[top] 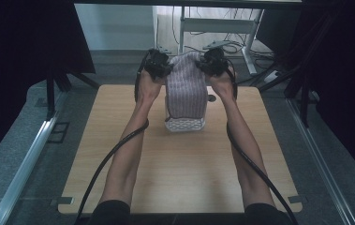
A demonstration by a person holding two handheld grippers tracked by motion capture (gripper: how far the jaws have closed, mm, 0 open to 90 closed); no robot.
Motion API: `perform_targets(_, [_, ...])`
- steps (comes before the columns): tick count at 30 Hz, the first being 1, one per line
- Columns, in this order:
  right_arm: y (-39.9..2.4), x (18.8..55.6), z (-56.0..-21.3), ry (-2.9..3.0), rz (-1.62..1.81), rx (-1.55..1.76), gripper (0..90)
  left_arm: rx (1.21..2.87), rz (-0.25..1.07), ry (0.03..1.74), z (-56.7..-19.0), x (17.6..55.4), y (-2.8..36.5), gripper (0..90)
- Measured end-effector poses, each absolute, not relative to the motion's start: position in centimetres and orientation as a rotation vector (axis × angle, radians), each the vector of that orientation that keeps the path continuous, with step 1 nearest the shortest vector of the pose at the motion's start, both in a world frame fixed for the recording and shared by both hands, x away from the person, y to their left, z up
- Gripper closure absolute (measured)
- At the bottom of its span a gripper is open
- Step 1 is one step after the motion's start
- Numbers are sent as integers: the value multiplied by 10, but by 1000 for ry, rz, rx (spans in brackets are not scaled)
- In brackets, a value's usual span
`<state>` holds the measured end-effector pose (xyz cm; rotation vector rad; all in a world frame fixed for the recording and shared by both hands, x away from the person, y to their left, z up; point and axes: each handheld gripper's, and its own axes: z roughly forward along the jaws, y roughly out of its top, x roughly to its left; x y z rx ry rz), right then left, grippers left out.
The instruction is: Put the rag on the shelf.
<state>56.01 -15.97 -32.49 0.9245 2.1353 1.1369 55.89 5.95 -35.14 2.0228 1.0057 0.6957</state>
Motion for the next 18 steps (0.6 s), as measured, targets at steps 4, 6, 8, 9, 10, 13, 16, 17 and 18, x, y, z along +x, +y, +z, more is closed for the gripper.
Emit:
perform_targets(4, [-160,565,-337,2170,1103,953,814,2065,671,1024,-363,562,57,790])
perform_targets(6, [-159,568,-346,2195,1086,969,810,2099,649,1038,-371,562,56,789])
perform_targets(8, [-159,569,-353,2231,1076,976,804,2126,623,1050,-377,564,57,783])
perform_targets(9, [-159,569,-356,2240,1072,977,802,2130,607,1058,-379,564,58,778])
perform_targets(10, [-159,570,-359,2250,1075,979,797,2128,556,1086,-383,566,59,767])
perform_targets(13, [-158,571,-366,2289,1059,989,732,2155,527,1121,-388,567,61,649])
perform_targets(16, [-162,570,-369,2285,1076,1014,644,2095,514,1129,-386,564,70,493])
perform_targets(17, [-163,569,-370,2281,1084,1022,624,2076,513,1129,-384,562,72,467])
perform_targets(18, [-165,569,-369,2275,1091,1026,606,2058,517,1126,-382,560,73,441])
